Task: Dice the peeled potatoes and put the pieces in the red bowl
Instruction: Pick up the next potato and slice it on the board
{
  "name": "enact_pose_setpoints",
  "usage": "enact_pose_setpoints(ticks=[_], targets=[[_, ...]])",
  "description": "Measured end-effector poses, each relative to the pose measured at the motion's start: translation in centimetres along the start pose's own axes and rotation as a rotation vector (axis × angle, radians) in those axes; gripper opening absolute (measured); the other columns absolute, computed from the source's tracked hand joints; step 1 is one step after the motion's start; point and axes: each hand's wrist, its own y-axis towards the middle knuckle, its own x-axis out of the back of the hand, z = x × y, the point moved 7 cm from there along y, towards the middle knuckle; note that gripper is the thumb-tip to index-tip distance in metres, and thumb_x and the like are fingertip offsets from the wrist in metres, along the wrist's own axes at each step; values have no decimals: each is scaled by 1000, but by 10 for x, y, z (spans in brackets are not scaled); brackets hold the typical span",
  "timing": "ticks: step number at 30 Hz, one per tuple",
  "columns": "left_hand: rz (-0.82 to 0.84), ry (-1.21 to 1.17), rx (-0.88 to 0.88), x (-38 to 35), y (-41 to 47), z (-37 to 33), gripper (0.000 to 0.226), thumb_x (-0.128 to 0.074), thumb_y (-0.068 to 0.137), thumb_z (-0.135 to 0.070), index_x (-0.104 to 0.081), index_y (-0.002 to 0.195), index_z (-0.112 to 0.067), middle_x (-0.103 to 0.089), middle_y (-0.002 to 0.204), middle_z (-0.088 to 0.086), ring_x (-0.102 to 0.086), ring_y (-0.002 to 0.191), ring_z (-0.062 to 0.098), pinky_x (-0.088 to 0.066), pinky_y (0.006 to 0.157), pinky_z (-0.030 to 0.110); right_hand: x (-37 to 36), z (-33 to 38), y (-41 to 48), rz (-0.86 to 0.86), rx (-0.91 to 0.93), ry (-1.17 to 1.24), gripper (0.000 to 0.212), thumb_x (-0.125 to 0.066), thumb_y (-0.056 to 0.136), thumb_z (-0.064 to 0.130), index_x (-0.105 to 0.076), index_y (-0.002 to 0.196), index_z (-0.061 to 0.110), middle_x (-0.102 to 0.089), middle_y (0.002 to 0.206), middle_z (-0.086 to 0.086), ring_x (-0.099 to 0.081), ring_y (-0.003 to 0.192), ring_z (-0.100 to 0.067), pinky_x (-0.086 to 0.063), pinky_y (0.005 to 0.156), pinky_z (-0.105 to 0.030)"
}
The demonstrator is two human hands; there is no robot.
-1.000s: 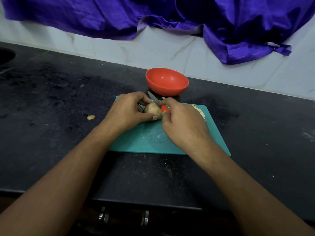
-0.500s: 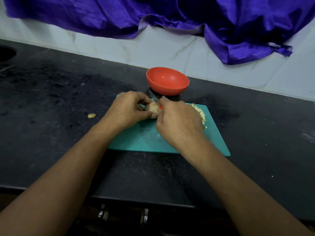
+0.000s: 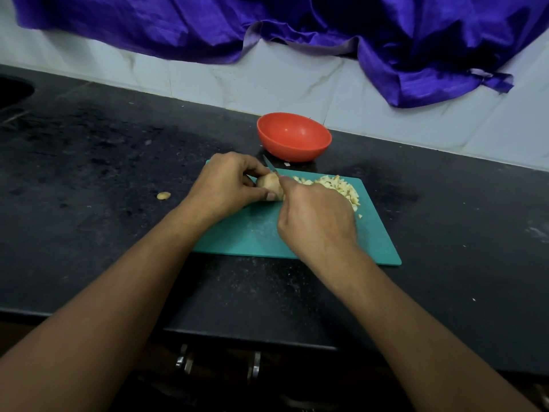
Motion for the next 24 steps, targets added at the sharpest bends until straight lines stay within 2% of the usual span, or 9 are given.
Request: enact_pose_setpoints(ticks=[2, 4, 8, 11, 15, 18, 22, 24], targets=[[-4, -8, 3, 0, 0, 0, 38, -94, 70, -35, -80, 104, -27, -76, 90, -17, -70, 73, -1, -55, 76, 20, -1, -1, 4, -2, -11, 16, 35, -48, 97, 20, -58, 130, 24, -44, 76, 3, -43, 72, -22, -26, 54, -33], [-6, -16, 8, 1, 0, 0, 40, -94, 69, -34, -79, 106, -27, -76, 92, -17, -70, 74, -2, -53, 76, 18, -4, -1, 1, -3, -15, 36, 38, -47, 99, 20, -55, 136, 24, -49, 79, 2, -47, 73, -22, -33, 59, -34], [-2, -5, 14, 0, 0, 1, 43, -95, 67, -33, -79, 107, -25, -73, 90, -21, -69, 74, -4, -48, 72, 8, -11, 0, -13, 11, -5, 52, 46, -45, 102, 23, -44, 148, 24, -59, 83, -1, -57, 75, -24, -41, 61, -35], [-4, -4, 15, 0, 0, 1, 43, -95, 68, -32, -79, 107, -26, -74, 92, -20, -69, 75, -4, -48, 72, 8, -11, -2, -10, 10, -9, 62, 47, -45, 102, 23, -44, 149, 24, -60, 83, 0, -59, 76, -23, -40, 62, -35], [-10, 1, 11, 1, -1, -1, 40, -94, 70, -35, -79, 106, -27, -75, 90, -18, -70, 74, -3, -54, 78, 16, -12, -3, -4, 21, -27, 69, 41, -46, 101, 22, -51, 142, 23, -50, 80, 0, -58, 77, -26, -37, 61, -35], [-4, -16, 21, 2, -1, -3, 42, -94, 70, -34, -79, 108, -24, -75, 90, -17, -71, 75, -1, -56, 81, 19, -14, -4, -8, 30, -42, 61, 42, -45, 102, 22, -49, 143, 24, -50, 79, 0, -55, 73, -25, -36, 60, -35], [8, -25, 28, 2, -2, -2, 41, -94, 70, -32, -79, 107, -24, -71, 79, -23, -72, 74, -2, -50, 73, 8, -20, -4, -25, 67, -30, 78, 54, -44, 104, 23, -34, 157, 26, -54, 79, 0, -51, 71, -22, -41, 60, -35], [0, -16, 25, 2, -1, -2, 41, -94, 70, -33, -79, 106, -25, -71, 81, -23, -72, 75, -1, -51, 75, 10, -19, -7, -22, 59, -35, 93, 52, -44, 103, 23, -38, 155, 26, -53, 78, 1, -52, 71, -21, -41, 61, -35]])
